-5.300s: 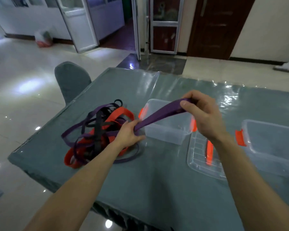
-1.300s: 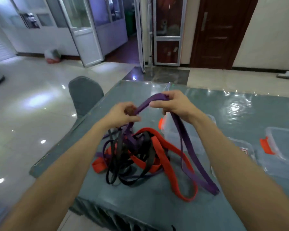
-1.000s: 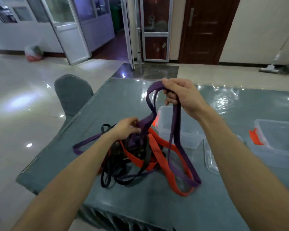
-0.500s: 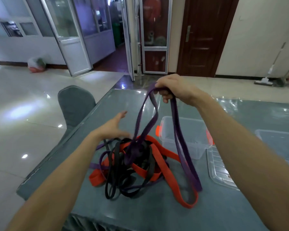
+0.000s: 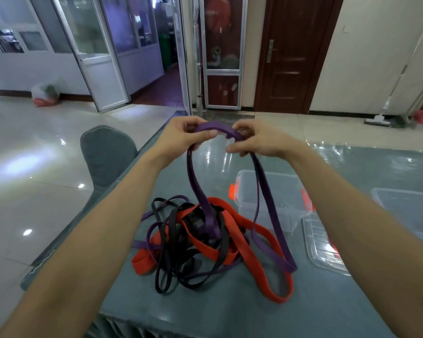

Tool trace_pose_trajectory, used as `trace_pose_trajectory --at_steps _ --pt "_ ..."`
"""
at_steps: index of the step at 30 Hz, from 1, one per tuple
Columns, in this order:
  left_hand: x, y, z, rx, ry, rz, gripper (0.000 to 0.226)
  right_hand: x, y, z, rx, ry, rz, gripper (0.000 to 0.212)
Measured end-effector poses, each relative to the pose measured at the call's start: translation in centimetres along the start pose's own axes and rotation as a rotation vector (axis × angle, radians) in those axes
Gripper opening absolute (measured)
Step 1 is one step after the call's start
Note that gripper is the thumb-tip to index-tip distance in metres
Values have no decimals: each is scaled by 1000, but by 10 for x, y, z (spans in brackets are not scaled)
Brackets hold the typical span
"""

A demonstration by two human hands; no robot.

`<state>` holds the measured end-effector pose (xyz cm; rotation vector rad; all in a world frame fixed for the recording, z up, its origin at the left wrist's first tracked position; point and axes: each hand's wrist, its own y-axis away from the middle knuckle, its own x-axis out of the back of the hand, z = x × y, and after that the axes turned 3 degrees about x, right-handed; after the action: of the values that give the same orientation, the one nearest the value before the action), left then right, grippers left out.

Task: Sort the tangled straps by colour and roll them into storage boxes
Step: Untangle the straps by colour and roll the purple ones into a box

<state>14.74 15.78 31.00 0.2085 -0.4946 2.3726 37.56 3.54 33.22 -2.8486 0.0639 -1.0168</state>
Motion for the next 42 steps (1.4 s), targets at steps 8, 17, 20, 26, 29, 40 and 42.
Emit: trace_pose_trajectory --at_steps 8,17,20,26,29,40,42 --pt "41 -8 15 -64 257 113 21 -87 28 105 -291 -132 -44 22" --pt "59 18 -44 377 -287 -473 44 17 16 -11 -17 -239 126 43" --pt "21 14 -36 299 -113 -501 32 30 19 -36 17 -164 160 34" --pt "-39 -15 27 105 352 -427 12 46 58 -6 -107 -77 210 31" --pt "-75 -27 62 28 345 -474 8 46 91 27 -141 -136 289 48" --pt "-223 -75 126 48 560 -533 43 16 193 146 -187 -463 424 98" --pt "-243 -81 132 48 472 -501 39 26 210 157 -205 -494 386 88"
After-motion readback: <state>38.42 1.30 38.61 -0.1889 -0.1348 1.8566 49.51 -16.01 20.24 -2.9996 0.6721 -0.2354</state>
